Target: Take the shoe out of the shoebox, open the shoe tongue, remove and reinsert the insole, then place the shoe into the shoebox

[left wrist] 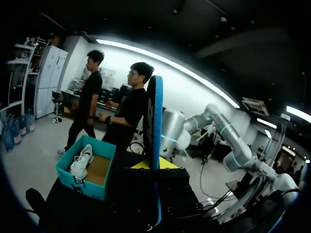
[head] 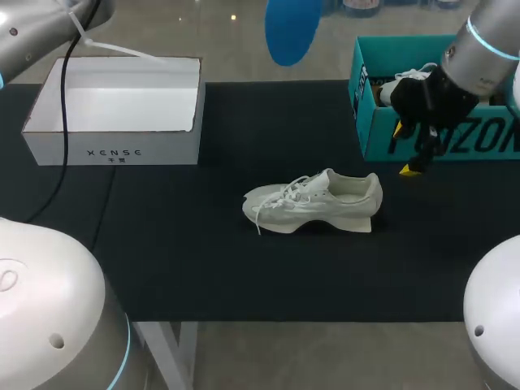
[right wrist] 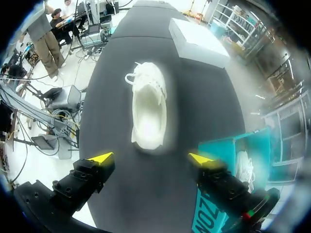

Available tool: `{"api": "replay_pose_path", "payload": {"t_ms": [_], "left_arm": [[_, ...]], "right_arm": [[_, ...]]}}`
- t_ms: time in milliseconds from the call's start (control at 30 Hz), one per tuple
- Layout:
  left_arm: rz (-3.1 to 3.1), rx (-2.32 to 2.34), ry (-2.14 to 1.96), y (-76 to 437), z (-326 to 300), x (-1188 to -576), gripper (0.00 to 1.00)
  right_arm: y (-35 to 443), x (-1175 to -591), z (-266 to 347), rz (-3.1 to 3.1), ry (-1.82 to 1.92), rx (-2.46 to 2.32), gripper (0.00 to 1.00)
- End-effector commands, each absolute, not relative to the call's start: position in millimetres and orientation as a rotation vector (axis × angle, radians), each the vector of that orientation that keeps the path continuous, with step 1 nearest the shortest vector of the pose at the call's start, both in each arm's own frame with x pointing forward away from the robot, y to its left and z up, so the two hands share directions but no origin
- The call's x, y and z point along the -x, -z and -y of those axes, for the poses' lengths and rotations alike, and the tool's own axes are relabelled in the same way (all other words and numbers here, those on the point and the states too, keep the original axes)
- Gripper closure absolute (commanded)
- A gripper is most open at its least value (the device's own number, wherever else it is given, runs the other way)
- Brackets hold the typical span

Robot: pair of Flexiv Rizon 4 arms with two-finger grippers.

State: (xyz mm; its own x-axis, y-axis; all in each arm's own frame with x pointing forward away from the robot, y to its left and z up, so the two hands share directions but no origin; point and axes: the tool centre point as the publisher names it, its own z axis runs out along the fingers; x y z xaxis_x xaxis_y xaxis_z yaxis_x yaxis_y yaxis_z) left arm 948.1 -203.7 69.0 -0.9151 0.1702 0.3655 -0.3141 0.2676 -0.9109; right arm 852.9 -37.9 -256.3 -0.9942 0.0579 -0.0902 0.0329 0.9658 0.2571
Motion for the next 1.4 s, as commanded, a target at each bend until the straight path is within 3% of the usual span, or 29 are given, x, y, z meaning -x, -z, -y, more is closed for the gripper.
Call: {"api": "replay_pose_path", "payload": {"t_ms": [33, 1067, 1400], "left_arm": [[2.152, -0.129, -1.687, -68.6, 203.7, -948.3, 1.0], [2.152, -0.129, -1.687, -68.6, 203.7, -948.3, 1.0], [2.148, -0.083, -1.723, -100.2, 209.4, -934.5, 1.0]], "right_arm": [[256.4, -850.3, 44.0, -3.027, -0.311, -0.079, 0.0], [259.7, -850.0, 46.6, -3.025, -0.33, -0.071, 0.0], [259.7, -850.0, 46.6, -3.025, -0.33, -0.071, 0.0]]}}
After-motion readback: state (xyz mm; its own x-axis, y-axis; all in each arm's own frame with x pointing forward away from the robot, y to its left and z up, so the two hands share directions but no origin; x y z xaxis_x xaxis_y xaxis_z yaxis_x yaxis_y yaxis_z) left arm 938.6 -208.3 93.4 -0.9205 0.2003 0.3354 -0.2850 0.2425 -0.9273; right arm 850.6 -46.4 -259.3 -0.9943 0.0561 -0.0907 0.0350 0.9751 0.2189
